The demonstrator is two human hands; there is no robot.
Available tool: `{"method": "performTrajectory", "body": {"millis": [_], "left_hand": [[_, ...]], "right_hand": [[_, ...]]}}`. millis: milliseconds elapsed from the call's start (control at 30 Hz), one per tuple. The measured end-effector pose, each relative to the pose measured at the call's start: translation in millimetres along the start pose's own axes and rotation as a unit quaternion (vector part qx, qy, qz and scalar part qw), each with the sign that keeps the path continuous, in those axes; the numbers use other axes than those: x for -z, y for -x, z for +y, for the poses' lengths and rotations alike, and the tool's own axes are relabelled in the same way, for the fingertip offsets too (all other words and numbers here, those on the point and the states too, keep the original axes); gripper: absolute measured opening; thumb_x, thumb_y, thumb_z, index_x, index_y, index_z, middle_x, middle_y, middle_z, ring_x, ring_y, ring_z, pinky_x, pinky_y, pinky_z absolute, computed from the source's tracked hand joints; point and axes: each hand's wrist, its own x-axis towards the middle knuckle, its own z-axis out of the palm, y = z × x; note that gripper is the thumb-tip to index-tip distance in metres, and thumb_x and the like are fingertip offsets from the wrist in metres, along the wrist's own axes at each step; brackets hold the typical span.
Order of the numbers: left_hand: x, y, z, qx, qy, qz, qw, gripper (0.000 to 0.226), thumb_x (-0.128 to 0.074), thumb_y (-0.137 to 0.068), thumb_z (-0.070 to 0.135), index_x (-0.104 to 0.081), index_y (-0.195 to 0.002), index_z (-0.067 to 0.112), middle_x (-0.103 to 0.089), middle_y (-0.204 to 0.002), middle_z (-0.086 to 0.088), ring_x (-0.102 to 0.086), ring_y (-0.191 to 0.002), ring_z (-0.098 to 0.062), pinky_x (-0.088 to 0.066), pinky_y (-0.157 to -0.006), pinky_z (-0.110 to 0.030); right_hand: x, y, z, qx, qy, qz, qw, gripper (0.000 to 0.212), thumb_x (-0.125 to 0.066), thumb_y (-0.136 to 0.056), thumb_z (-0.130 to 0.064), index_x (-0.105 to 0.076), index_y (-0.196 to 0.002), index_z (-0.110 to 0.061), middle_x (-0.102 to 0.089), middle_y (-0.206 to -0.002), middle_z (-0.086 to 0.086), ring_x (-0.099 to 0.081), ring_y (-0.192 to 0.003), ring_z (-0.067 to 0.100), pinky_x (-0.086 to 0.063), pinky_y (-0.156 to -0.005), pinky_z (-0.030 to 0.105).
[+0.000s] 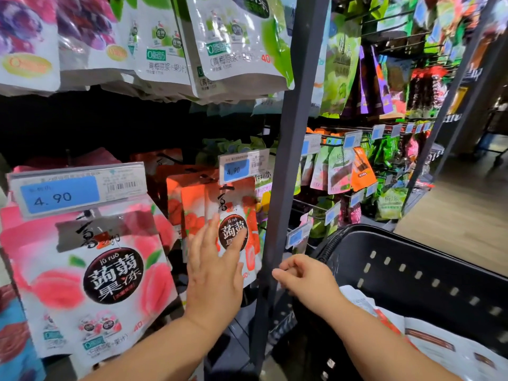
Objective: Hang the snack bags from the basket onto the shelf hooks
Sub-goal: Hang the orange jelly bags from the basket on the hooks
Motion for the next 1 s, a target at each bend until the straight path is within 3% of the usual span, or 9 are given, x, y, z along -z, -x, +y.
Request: {"method": "performTrajectory", "body": {"millis": [67, 167, 333, 433, 533, 667, 767, 933, 1000], "left_hand": [[0.5, -2.5, 0.5, -0.038, -0.007, 0.020, 0.999, 0.084, -0.082, -0.061, -0.005, -0.049, -0.131, 0.026, -0.026, -0.152, -0.015, -0.024, -0.136, -0.038, -0.011, -0.122, -0.044], [6.3, -9.6, -1.4, -0.069, -0.019, 0.037, 0.997, 0.086, -0.083, -0.054, -0.009, -0.052, -0.128, 0.023, -0.030, -0.148, -0.017, -0.027, -0.133, -0.037, -0.011, -0.115, -0.045], [-9.3, -2.9, 6.3, -0.204, 0.063, -0.035, 0.976, 0.048, -0.052, -0.081, 0.006, -0.058, -0.128, 0.017, -0.050, -0.139, -0.006, -0.044, -0.124, -0.029, -0.021, -0.116, -0.029], [-26.2, 3.7, 22.6, -0.133, 0.133, -0.173, 0.967, 0.037, -0.048, -0.092, 0.027, -0.065, -0.123, 0.016, -0.063, -0.125, 0.003, -0.048, -0.119, -0.014, -0.034, -0.108, -0.031], [-37.8, 7.7, 45.1, -0.068, 0.125, -0.292, 0.946, 0.041, -0.046, -0.100, 0.040, -0.055, -0.137, 0.024, -0.056, -0.133, 0.009, -0.042, -0.127, -0.010, -0.028, -0.109, -0.022], [-52.1, 8.8, 70.9, -0.069, 0.148, -0.313, 0.936, 0.043, -0.046, -0.102, 0.040, -0.049, -0.142, 0.025, -0.052, -0.139, 0.009, -0.037, -0.133, -0.010, -0.020, -0.104, -0.015], [-62.1, 9.2, 81.2, -0.082, 0.154, -0.322, 0.931, 0.043, -0.045, -0.102, 0.040, -0.048, -0.143, 0.025, -0.051, -0.140, 0.009, -0.037, -0.134, -0.010, -0.020, -0.104, -0.016], [-73.6, 15.3, 85.0, -0.085, 0.140, -0.353, 0.921, 0.043, -0.048, -0.101, 0.038, -0.047, -0.142, 0.026, -0.048, -0.142, 0.010, -0.033, -0.136, -0.012, -0.019, -0.109, -0.019], [-73.5, 17.8, 87.8, -0.086, 0.138, -0.363, 0.917, 0.044, -0.049, -0.101, 0.036, -0.046, -0.143, 0.025, -0.043, -0.146, 0.010, -0.030, -0.139, -0.012, -0.016, -0.110, -0.018]], "right_hand": [[13.3, 1.2, 7.7, 0.017, -0.003, 0.005, 1.000, 0.013, -0.076, -0.083, -0.023, -0.066, -0.076, -0.019, -0.063, -0.064, 0.005, -0.055, -0.056, 0.006, -0.049, -0.067, 0.025], [32.2, 0.8, 25.7, 0.022, 0.034, 0.029, 0.999, 0.016, -0.076, -0.082, -0.025, -0.065, -0.073, -0.017, -0.056, -0.060, 0.003, -0.050, -0.056, 0.007, -0.045, -0.065, 0.025], [55.3, -0.8, 49.7, -0.025, 0.117, -0.010, 0.993, 0.025, -0.073, -0.086, -0.035, -0.060, -0.073, -0.018, -0.053, -0.060, -0.008, -0.050, -0.059, 0.007, -0.043, -0.064, 0.024], [58.7, -1.6, 54.3, -0.033, 0.127, -0.058, 0.990, 0.032, -0.070, -0.088, -0.040, -0.054, -0.071, -0.019, -0.054, -0.062, -0.008, -0.056, -0.065, 0.012, -0.050, -0.074, 0.031], [66.7, 0.5, 56.8, -0.046, 0.124, -0.110, 0.985, 0.035, -0.068, -0.090, -0.040, -0.051, -0.069, -0.020, -0.057, -0.063, -0.007, -0.058, -0.062, 0.012, -0.049, -0.066, 0.027], [78.6, 20.4, 75.4, -0.074, 0.021, -0.218, 0.973, 0.026, -0.068, -0.092, -0.032, -0.054, -0.078, -0.015, -0.052, -0.063, -0.008, -0.048, -0.054, 0.004, -0.038, -0.054, 0.013], [75.8, 35.3, 86.0, -0.091, -0.032, -0.224, 0.970, 0.031, -0.065, -0.094, -0.032, -0.049, -0.069, -0.021, -0.044, -0.054, -0.017, -0.040, -0.051, -0.001, -0.034, -0.053, 0.013], [68.3, 48.5, 93.2, -0.137, -0.101, -0.238, 0.956, 0.045, -0.077, -0.078, -0.052, -0.047, -0.060, -0.024, -0.041, -0.054, -0.009, -0.035, -0.049, 0.005, -0.026, -0.050, 0.020], [64.6, 57.5, 95.0, -0.154, -0.120, -0.249, 0.949, 0.041, -0.074, -0.084, -0.045, -0.048, -0.062, -0.024, -0.042, -0.055, -0.008, -0.035, -0.048, 0.005, -0.025, -0.049, 0.020]]}}
